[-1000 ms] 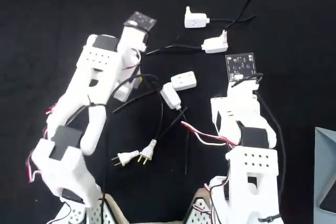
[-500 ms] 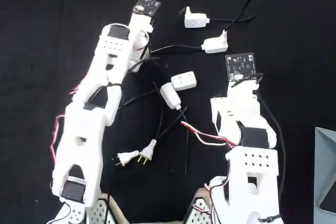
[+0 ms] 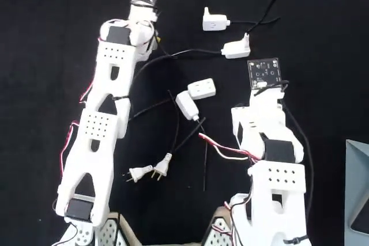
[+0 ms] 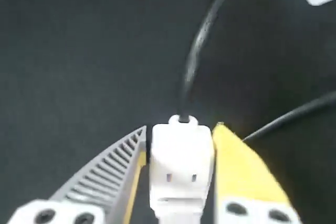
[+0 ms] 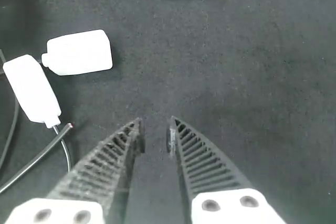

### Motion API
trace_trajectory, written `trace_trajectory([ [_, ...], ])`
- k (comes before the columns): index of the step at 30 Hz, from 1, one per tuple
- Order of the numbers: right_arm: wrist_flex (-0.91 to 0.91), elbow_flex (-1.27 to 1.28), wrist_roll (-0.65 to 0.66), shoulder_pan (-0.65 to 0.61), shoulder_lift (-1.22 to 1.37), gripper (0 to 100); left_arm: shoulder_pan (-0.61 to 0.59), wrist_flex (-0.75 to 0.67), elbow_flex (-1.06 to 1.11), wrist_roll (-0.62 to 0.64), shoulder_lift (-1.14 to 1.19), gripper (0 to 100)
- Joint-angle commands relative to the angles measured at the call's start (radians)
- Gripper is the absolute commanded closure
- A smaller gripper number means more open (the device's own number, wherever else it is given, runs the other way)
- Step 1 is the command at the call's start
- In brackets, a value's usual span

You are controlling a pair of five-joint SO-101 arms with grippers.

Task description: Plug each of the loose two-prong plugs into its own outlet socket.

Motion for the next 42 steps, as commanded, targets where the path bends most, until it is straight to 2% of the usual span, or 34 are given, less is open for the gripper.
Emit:
trace_trajectory([
  [1, -0.002, -0.045, 0.009, 0.006, -0.010, 92.4, -0.035, 0.072, -0.062, 0.057, -0.094, 72],
  [7, -0.002, -0.045, 0.009, 0.006, -0.008, 92.4, -0.038, 0.146, -0.064, 0.057, -0.186, 72],
  [18, -0.003, -0.031, 0.009, 0.005, -0.012, 92.4, -0.038, 0.402, -0.067, 0.063, -0.371, 72],
  [22, -0.003, -0.033, 0.009, 0.005, -0.010, 92.4, -0.042, 0.407, -0.033, 0.061, -0.404, 76],
  [26, -0.003, -0.030, 0.009, -0.020, -0.008, 92.4, -0.018, 0.407, 0.111, 0.058, -0.428, 81],
  [31, 0.000, -0.028, 0.009, -0.032, -0.007, 92.4, -0.002, 0.407, 0.343, 0.064, -0.555, 82],
  [34, 0.005, -0.028, 0.009, -0.032, -0.007, 92.4, 0.004, 0.407, 0.475, 0.066, -0.697, 84],
  [38, 0.006, -0.028, 0.008, -0.032, -0.007, 92.4, 0.018, 0.407, 0.684, 0.066, -0.928, 95],
  [42, 0.058, -0.042, 0.006, -0.044, -0.008, 92.4, 0.007, 0.405, 0.961, 0.064, -1.143, 96],
])
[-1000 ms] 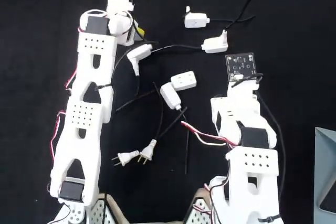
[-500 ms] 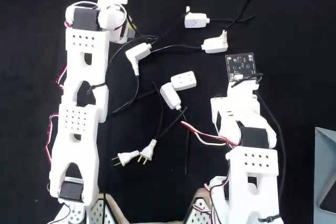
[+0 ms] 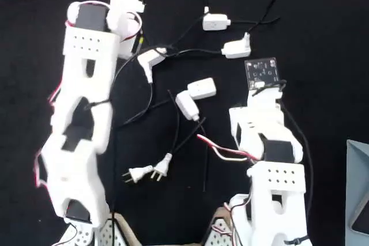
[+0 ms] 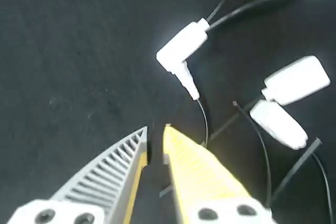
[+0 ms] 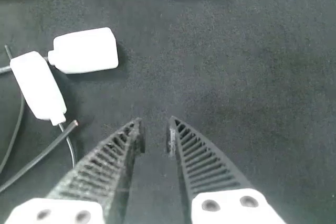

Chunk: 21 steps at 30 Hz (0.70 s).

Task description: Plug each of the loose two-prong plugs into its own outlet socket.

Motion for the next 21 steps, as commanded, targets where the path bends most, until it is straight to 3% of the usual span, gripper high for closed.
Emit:
trace_trajectory([
  [1, 0.066, -0.050, 0.002, -0.041, -0.008, 92.4, -0.010, 0.003, 0.308, 0.005, -0.292, 96],
  [7, 0.173, -0.093, -0.074, -0.183, -0.007, 92.2, -0.114, -0.080, 0.742, 0.008, -0.578, 96],
  [15, 0.226, -0.097, -0.351, -0.460, -0.005, 92.0, -0.325, -0.437, 1.391, 0.003, -0.945, 96],
  [21, 0.229, -0.145, -0.430, -0.637, 0.159, 91.9, -0.479, -0.715, 1.730, 0.008, -1.069, 96],
])
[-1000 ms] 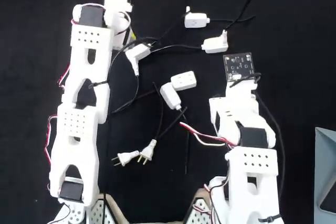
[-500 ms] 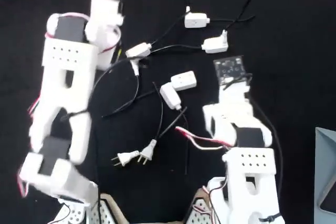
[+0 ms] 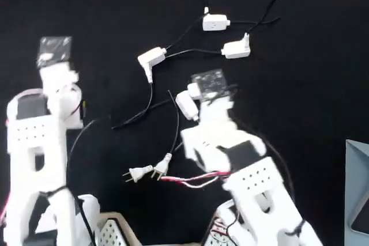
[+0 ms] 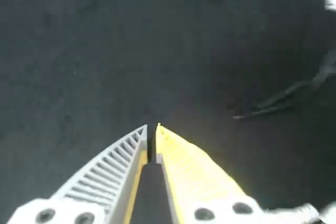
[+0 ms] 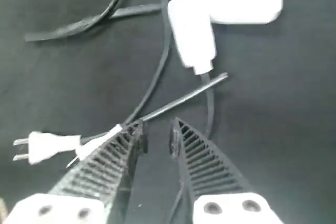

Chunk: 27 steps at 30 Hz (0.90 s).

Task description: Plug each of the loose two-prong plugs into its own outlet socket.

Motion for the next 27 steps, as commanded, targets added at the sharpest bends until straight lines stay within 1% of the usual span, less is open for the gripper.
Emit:
trace_trajectory([
  [1, 0.006, -0.104, -0.087, -0.141, 0.174, 91.9, -0.096, -0.218, 0.217, 0.012, -0.074, 96],
  [3, 0.006, -0.139, -0.126, -0.199, 0.300, 91.2, -0.130, -0.296, 0.274, 0.014, -0.069, 96],
  [5, 0.006, -0.176, -0.173, -0.249, 0.410, 87.7, -0.166, -0.351, 0.306, 0.018, -0.068, 96],
  [8, 0.006, -0.226, -0.224, -0.311, 0.549, 83.5, -0.226, -0.420, 0.348, 0.060, -0.068, 96],
  [12, 0.000, -0.285, -0.279, -0.374, 0.667, 83.2, -0.271, -0.505, 0.406, 0.061, -0.068, 96],
  [21, -0.005, -0.343, -0.356, -0.384, 0.797, 83.2, -0.272, -0.517, 0.420, 0.061, -0.068, 96],
  [27, -0.121, -0.320, -0.364, -0.379, 0.892, 83.2, -0.274, -0.516, 0.420, 0.061, -0.068, 96],
])
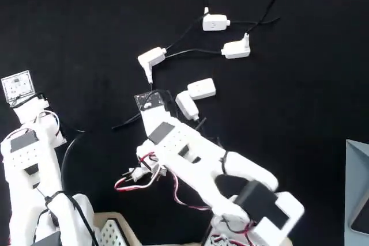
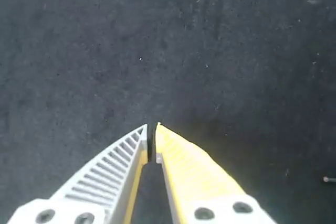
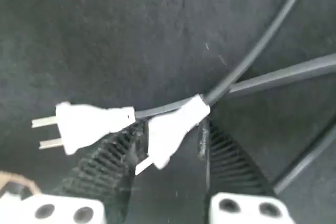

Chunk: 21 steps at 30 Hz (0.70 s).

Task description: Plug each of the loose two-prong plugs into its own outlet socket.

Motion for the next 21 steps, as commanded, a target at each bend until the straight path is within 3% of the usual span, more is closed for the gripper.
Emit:
trace_trajectory([
  [1, -0.069, -0.018, -0.021, -0.006, 0.064, 83.7, -0.010, -0.015, -0.002, 0.006, -0.025, 96],
  [7, -0.077, -0.030, -0.026, -0.005, 0.082, 94.7, -0.010, -0.012, -0.001, 0.006, -0.025, 96],
  [15, -0.064, -0.033, 0.005, 0.006, 0.081, 96.6, -0.010, -0.015, -0.001, 0.006, -0.025, 96],
  [21, 0.003, -0.119, 0.150, 0.180, 0.081, 98.4, -0.010, -0.018, 0.008, 0.005, -0.028, 96],
])
